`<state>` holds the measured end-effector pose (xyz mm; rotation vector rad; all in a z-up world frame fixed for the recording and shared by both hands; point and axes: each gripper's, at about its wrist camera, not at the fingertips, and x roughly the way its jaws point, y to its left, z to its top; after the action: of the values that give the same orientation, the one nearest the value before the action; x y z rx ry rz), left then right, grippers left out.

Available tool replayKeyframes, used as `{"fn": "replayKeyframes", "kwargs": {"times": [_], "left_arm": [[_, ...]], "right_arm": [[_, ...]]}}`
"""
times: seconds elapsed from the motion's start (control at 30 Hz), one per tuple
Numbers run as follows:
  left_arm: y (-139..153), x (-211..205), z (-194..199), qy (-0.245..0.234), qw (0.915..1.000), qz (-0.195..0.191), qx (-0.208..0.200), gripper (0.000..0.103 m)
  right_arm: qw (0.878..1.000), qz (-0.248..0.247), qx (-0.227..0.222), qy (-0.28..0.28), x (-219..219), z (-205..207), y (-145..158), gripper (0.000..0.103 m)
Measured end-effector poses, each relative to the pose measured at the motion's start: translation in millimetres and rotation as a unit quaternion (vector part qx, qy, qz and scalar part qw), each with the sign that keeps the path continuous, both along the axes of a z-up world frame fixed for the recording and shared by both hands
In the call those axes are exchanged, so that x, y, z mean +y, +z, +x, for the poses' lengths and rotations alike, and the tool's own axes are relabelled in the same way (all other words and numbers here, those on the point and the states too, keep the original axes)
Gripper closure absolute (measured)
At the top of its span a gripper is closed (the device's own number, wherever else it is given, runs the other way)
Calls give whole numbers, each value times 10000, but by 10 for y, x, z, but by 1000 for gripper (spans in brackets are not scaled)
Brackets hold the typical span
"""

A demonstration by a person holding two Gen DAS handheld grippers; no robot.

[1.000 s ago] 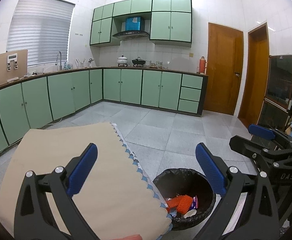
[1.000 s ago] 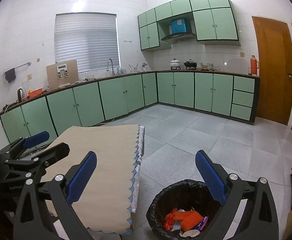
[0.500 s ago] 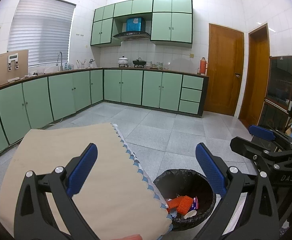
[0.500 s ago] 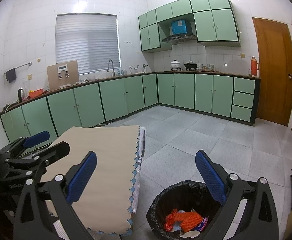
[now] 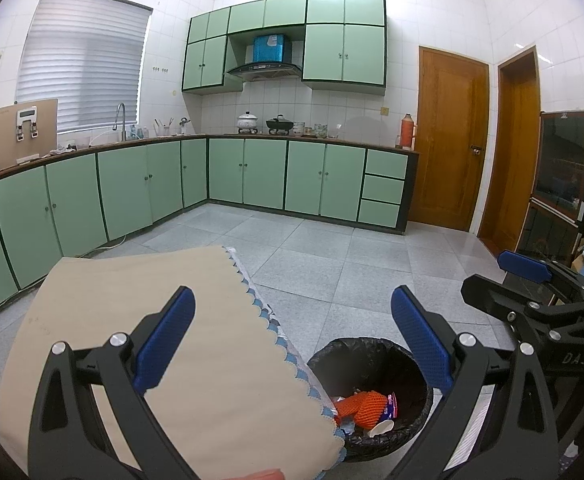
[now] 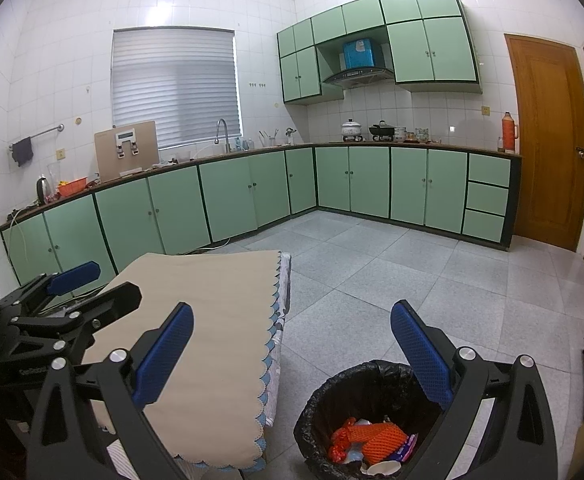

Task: Collect trash

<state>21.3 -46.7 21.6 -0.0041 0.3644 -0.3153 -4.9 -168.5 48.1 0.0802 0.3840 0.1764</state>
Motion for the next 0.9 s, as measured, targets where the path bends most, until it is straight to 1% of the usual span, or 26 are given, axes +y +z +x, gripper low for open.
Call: {"fn": "replayKeyframes", "kwargs": {"times": [0.9], "left_arm": [[-33, -9, 8, 29, 10000, 3, 45, 8]], "right_arm": [[10000, 11, 11, 8, -4, -4, -2, 6]]}}
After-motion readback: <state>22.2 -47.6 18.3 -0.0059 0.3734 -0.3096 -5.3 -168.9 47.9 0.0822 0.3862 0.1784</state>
